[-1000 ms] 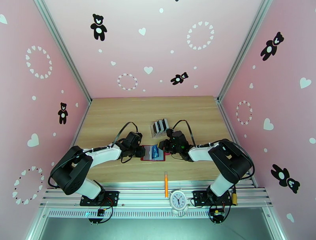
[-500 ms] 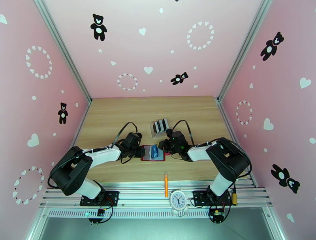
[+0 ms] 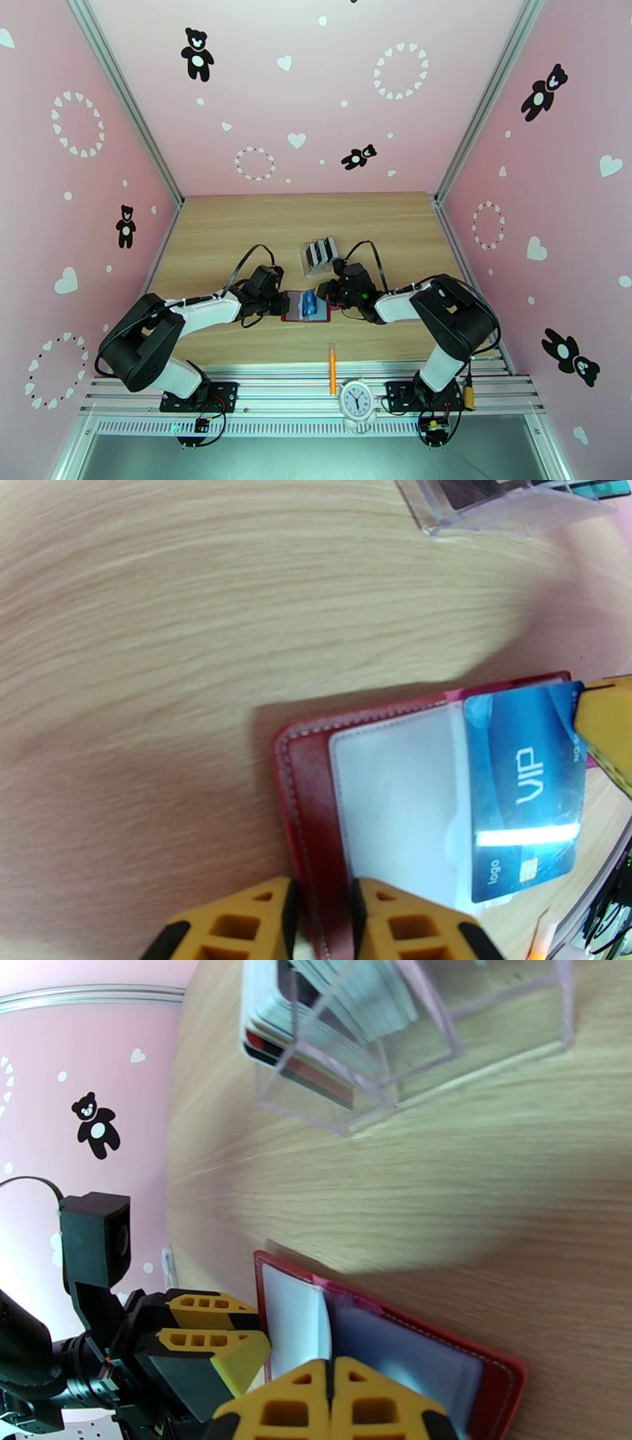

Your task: Put the credit cards into the card holder

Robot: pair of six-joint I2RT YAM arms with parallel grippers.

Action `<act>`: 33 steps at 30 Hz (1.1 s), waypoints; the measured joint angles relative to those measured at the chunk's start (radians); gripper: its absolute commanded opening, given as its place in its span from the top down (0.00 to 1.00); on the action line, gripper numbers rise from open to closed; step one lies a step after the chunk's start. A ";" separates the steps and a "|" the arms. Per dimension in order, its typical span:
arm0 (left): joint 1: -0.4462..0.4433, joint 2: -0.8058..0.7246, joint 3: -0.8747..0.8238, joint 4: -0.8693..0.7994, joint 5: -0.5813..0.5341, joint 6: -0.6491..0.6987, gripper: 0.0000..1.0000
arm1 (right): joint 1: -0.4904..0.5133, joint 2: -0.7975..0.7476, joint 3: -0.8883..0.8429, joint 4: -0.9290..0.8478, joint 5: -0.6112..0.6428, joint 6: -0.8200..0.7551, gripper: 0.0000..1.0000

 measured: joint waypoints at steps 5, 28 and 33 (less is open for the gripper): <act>0.000 0.000 0.000 0.000 0.000 0.000 0.72 | 0.000 -0.003 -0.015 0.000 0.003 0.000 1.00; 0.000 0.000 -0.005 0.012 0.000 -0.008 0.74 | 0.002 -0.126 -0.020 -0.038 0.011 -0.004 1.00; 0.000 0.000 -0.005 0.013 0.000 -0.008 0.73 | 0.002 -0.126 -0.029 -0.049 0.012 -0.007 1.00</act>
